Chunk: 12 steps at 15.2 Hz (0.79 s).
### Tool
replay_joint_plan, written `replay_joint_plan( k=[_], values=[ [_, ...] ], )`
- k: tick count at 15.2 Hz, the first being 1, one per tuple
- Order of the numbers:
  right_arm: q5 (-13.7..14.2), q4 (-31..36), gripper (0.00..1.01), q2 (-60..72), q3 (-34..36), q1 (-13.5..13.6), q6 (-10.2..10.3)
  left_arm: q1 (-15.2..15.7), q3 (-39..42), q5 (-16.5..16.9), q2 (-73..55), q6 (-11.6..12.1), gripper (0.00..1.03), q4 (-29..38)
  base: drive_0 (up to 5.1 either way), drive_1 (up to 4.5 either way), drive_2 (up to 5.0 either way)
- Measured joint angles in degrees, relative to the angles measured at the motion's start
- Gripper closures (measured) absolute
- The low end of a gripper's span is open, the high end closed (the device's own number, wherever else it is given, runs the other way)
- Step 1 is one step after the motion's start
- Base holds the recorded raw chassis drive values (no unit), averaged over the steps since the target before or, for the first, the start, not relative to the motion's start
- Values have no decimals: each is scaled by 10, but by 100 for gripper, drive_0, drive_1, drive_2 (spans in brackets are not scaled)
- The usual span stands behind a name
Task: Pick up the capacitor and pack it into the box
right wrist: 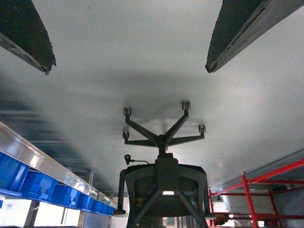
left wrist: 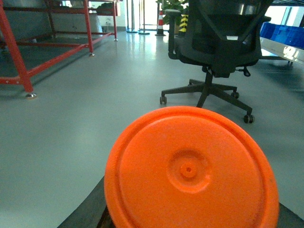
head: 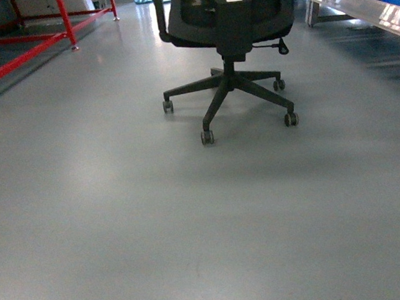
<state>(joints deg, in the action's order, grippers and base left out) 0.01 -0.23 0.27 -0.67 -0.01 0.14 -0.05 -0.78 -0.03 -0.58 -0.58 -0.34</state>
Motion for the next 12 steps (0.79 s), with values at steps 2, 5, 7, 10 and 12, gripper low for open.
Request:
replay_joint_plan(
  k=[2, 5, 7, 10, 12],
  values=[
    [0, -1, 3, 0, 0, 0, 0, 0, 0, 0, 0, 0, 59, -1, -492, 254, 254],
    [0, 0, 3, 0, 0, 0, 0, 0, 0, 0, 0, 0, 59, 0, -495, 250, 250],
    [0, 0, 3, 0, 0, 0, 0, 0, 0, -1, 0, 0, 59, -1, -497, 249, 249],
    [0, -1, 3, 0, 0, 0, 0, 0, 0, 0, 0, 0, 59, 0, -497, 248, 248],
    [0, -1, 3, 0, 0, 0, 0, 0, 0, 0, 0, 0, 59, 0, -498, 247, 247]
  ],
)
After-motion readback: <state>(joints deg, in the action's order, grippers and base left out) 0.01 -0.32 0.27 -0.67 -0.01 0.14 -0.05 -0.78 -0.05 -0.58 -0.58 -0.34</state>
